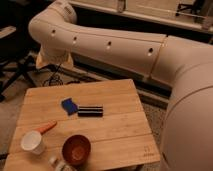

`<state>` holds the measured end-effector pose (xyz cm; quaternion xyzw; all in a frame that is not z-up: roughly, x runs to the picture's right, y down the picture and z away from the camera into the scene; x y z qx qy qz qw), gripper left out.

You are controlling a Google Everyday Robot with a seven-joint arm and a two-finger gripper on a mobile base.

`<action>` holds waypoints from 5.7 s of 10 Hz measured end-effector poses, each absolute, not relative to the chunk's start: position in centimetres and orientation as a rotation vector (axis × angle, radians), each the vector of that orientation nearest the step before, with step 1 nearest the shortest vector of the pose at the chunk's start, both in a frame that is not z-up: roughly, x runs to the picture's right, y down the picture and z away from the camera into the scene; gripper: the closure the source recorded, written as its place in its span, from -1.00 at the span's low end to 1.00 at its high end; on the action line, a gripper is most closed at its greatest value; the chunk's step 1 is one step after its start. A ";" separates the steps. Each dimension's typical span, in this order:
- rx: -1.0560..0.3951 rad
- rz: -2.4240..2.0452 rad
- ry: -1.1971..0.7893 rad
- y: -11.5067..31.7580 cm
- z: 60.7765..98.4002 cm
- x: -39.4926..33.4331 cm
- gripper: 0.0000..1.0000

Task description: Stand the bottle upright

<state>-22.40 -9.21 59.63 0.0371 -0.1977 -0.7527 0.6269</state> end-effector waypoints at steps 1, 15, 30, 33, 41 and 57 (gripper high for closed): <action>0.058 -1.797 -0.444 -7.6 59.2 -22.6 -0.60; -0.494 -2.114 -0.856 16.2 62.8 -23.3 -0.60; -0.680 -2.209 -1.064 25.4 66.8 -25.2 -0.60; -0.679 -2.210 -1.065 25.4 66.8 -25.2 -0.60; -0.607 -2.386 -1.199 30.3 65.1 -30.5 -0.60; -0.539 -2.364 -1.072 35.1 69.1 -26.8 -0.60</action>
